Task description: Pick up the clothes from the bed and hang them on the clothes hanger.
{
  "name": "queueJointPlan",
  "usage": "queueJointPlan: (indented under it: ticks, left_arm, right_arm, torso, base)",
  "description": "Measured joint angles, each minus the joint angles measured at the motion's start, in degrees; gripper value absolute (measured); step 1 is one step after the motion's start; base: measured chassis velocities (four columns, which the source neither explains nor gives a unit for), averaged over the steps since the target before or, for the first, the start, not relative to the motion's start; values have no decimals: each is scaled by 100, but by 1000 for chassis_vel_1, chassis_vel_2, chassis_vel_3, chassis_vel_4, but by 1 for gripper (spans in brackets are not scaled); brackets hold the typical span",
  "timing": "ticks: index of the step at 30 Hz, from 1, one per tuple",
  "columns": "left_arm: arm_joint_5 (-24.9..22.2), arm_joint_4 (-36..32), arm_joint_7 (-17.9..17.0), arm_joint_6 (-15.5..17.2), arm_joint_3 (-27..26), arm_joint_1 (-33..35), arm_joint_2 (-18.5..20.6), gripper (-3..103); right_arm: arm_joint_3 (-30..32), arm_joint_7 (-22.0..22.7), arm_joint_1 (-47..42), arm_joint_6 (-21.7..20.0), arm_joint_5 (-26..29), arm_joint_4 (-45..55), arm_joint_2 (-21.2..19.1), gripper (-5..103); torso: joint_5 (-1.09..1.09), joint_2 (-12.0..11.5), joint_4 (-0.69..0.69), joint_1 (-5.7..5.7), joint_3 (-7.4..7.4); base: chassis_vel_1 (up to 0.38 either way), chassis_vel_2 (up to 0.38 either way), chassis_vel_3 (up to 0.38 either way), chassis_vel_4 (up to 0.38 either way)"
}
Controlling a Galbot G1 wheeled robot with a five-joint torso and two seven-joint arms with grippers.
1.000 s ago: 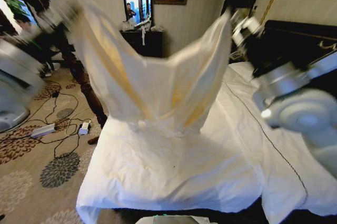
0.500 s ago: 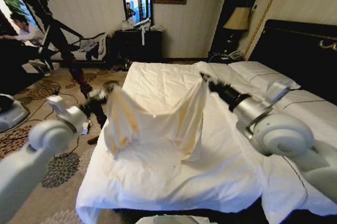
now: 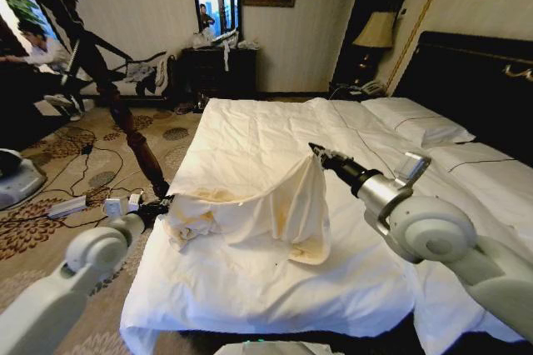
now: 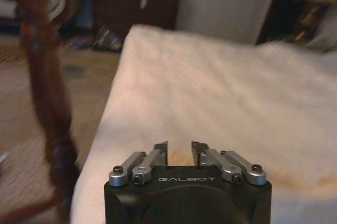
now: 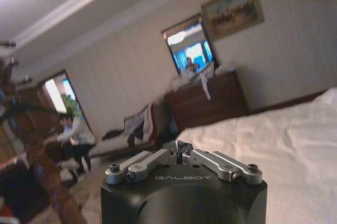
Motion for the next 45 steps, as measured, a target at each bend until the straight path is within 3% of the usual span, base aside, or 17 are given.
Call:
queueJointPlan:
  ticks: [3,5,7,9,10,11,13,14,18,20,22,27,32,36,40,43,45]
  left_arm:
    - [-610,-5,899,-15,-654,56,197,40]
    - [-727,32,1111,-82,-778,71,239,45]
    - [-1031,186,1519,-581,-957,-67,292,56]
    - [-1129,296,1468,-1052,-938,-395,314,61]
    - [-1129,296,1468,-1052,-938,-395,314,61]
    - [-1078,384,1280,-1461,-933,-669,377,72]
    - [-680,598,867,-1885,-990,-1022,657,78]
    - [-680,598,867,-1885,-990,-1022,657,78]
    - [208,1326,566,-2026,-952,-1752,1609,93]
    - [237,1481,530,-1987,-908,-1898,1740,98]
    - [199,2359,542,-1820,-615,-2437,2224,100]
    - [52,3371,990,-1858,-220,-2819,2525,100]
    - [-353,3173,941,-1934,22,-2828,2200,100]
    - [-85,2653,926,-1974,109,-2462,1700,100]
    - [980,2583,511,-2550,1492,-2895,687,100]
    - [1212,2674,438,-2574,2022,-3418,542,100]
    - [1209,2852,343,-2502,2593,-4259,541,100]
  right_arm:
    - [161,-1,167,83,114,-154,-24,0]
    - [191,0,181,103,120,-181,-33,0]
    - [261,7,179,191,124,-204,-46,0]
    - [291,4,135,241,121,-140,-50,0]
    - [291,4,135,241,121,-140,-50,0]
    - [285,-49,118,287,109,-78,-40,0]
    - [236,-296,81,412,-21,-17,-9,0]
    - [236,-296,81,412,-21,-17,-9,0]
    - [236,-646,3,613,-155,122,47,0]
    - [236,-675,3,619,-178,130,57,0]
    - [237,-792,45,629,-299,68,134,0]
    - [179,-881,56,638,-465,-59,307,0]
    - [143,-918,-20,635,-671,-197,543,0]
    - [136,-924,-58,633,-732,-275,623,0]
    - [89,-990,-64,639,-842,-388,673,0]
    - [91,-992,-100,641,-842,-390,662,0]
    - [109,-992,-151,641,-850,-396,637,0]
  torso:
    - [0,0,-2,0,0]
    - [1,0,-3,0,0]
    - [-2,1,0,0,0]
    - [-4,0,0,0,0]
    - [-4,0,0,0,0]
    - [-3,0,-7,0,0]
    - [-2,0,-3,0,0]
    - [-2,0,-3,0,0]
    - [-3,1,-1,1,0]
    - [0,1,-3,0,0]
    - [3,1,-6,0,0]
    - [-6,0,4,1,1]
    - [1,0,-1,0,0]
    - [1,0,-6,1,1]
    - [-10,0,1,1,1]
    - [-2,-1,-4,1,1]
    - [3,-1,-8,1,1]
  base:
    - [0,0,0,0]
    - [0,0,0,0]
    - [0,0,0,0]
    - [0,0,0,0]
    - [0,0,0,0]
    - [0,0,0,0]
    - [0,0,0,0]
    - [0,0,0,0]
    - [0,0,0,0]
    - [0,0,0,0]
    - [0,0,0,0]
    - [0,0,0,0]
    - [0,0,0,0]
    - [0,0,0,0]
    - [0,0,0,0]
    - [0,0,0,0]
    - [0,0,0,0]
